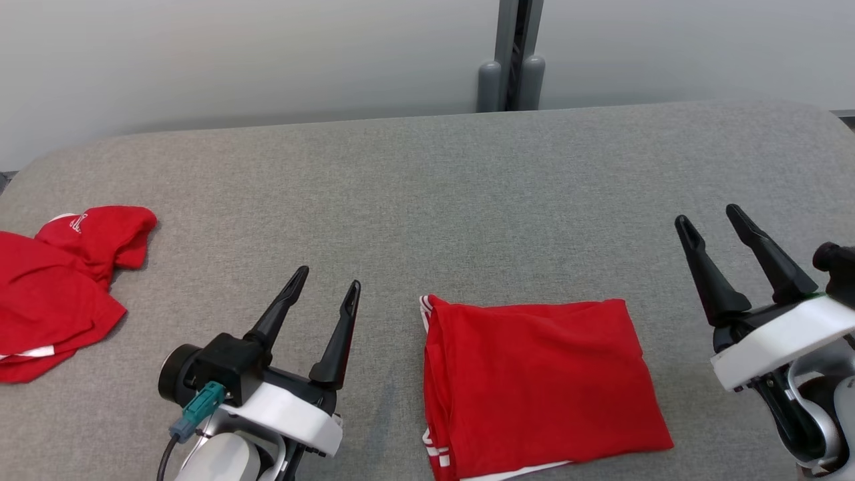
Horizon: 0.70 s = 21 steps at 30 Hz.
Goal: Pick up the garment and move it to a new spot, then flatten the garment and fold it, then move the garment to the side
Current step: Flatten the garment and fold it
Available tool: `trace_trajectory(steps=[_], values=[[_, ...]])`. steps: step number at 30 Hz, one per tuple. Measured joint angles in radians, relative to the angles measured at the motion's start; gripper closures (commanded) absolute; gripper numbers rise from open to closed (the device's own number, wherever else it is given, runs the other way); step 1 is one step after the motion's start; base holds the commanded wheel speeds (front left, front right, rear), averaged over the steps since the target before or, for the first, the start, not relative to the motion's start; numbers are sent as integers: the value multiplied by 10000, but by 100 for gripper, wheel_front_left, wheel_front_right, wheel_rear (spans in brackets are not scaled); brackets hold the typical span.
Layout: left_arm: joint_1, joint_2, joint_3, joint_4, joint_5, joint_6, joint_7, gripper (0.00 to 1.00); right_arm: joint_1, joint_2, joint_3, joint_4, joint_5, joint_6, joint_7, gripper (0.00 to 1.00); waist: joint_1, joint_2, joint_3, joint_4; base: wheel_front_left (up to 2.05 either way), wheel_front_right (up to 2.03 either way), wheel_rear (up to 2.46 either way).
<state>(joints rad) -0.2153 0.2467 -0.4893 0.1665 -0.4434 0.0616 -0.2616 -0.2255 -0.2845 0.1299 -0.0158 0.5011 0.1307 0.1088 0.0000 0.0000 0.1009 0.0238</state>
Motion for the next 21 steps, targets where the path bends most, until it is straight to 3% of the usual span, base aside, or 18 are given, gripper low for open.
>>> trace_trajectory(steps=[13, 21], values=[[463, -514, 1032, -150, 604, -21, 0, 0, 917, 270, -861, 1001, -1162, 2, -2840, 0, 0, 0, -68, -510, 0, 0, 0], [1190, -1127, 2232, -604, 1363, -433, 0, 0, 1143, 717, -1114, 1639, -1551, 2, -3561, 0, 0, 0, -99, -581, 0, 0, 0]])
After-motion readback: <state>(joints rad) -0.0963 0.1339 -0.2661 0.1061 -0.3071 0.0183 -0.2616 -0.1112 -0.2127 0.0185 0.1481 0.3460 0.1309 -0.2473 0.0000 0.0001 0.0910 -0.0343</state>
